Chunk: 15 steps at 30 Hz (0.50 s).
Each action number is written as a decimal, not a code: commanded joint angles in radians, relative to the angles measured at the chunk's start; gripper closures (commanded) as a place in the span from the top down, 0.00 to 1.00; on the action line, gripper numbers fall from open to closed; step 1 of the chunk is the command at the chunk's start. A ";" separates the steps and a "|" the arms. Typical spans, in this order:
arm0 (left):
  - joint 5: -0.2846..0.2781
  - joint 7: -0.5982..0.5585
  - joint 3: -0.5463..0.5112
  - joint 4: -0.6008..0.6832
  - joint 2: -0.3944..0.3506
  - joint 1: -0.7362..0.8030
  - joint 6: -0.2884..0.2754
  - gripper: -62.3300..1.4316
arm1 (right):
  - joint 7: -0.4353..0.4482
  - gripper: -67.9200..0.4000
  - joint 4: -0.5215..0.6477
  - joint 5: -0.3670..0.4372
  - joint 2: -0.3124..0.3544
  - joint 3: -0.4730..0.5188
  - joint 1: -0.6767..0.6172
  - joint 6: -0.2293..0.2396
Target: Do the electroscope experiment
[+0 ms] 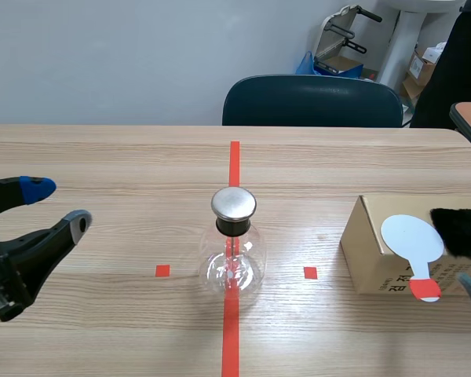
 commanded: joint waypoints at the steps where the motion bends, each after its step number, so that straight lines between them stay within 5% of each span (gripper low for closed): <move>1: -0.007 -0.016 -0.032 0.013 -0.004 0.034 -0.002 0.70 | 0.010 1.00 0.028 0.049 0.013 0.013 0.051 0.039; 10: -0.007 0.016 -0.263 0.022 0.065 0.136 -0.002 0.70 | -0.120 1.00 0.111 0.317 0.050 0.012 0.285 0.405; 15: 0.012 0.087 -0.356 0.056 0.142 0.136 -0.005 0.70 | -0.199 1.00 0.149 0.349 0.009 0.011 0.367 0.587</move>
